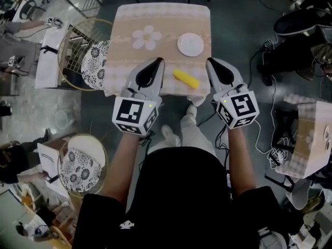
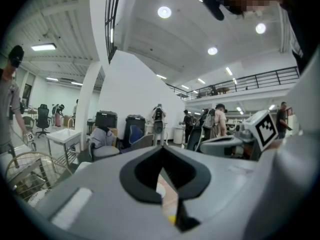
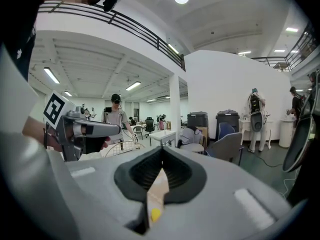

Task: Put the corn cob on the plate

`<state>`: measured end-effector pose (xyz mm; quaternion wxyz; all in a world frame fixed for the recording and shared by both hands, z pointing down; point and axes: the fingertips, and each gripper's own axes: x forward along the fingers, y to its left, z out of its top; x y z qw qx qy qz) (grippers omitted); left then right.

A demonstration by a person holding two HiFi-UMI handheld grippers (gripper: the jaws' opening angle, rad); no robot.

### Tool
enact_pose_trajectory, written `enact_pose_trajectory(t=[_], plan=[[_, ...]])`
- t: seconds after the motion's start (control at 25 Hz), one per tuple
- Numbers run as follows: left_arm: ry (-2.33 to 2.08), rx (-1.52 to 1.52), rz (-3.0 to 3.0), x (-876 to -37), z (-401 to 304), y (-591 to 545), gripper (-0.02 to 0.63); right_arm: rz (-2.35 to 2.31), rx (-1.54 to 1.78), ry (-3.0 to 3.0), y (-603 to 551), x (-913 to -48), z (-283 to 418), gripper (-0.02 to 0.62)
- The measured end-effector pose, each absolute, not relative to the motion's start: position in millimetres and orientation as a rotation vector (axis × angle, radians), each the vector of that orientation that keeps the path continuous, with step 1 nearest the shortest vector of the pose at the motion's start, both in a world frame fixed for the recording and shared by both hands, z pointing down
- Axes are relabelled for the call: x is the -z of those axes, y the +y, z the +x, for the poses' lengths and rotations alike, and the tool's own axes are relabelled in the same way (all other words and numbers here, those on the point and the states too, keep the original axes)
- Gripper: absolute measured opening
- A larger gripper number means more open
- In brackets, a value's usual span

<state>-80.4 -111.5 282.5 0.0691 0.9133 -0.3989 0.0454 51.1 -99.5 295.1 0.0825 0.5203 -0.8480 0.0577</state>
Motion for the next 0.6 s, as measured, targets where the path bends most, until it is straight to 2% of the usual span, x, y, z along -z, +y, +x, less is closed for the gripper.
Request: enact_pose_trajectory(t=[0.6], plan=[[-1.223,-0.207,2.627,-333.8,-68.7,-139.1,0.009,1.437,-0.323,-2.503,-125.0,-363.6,62.9,0.003]])
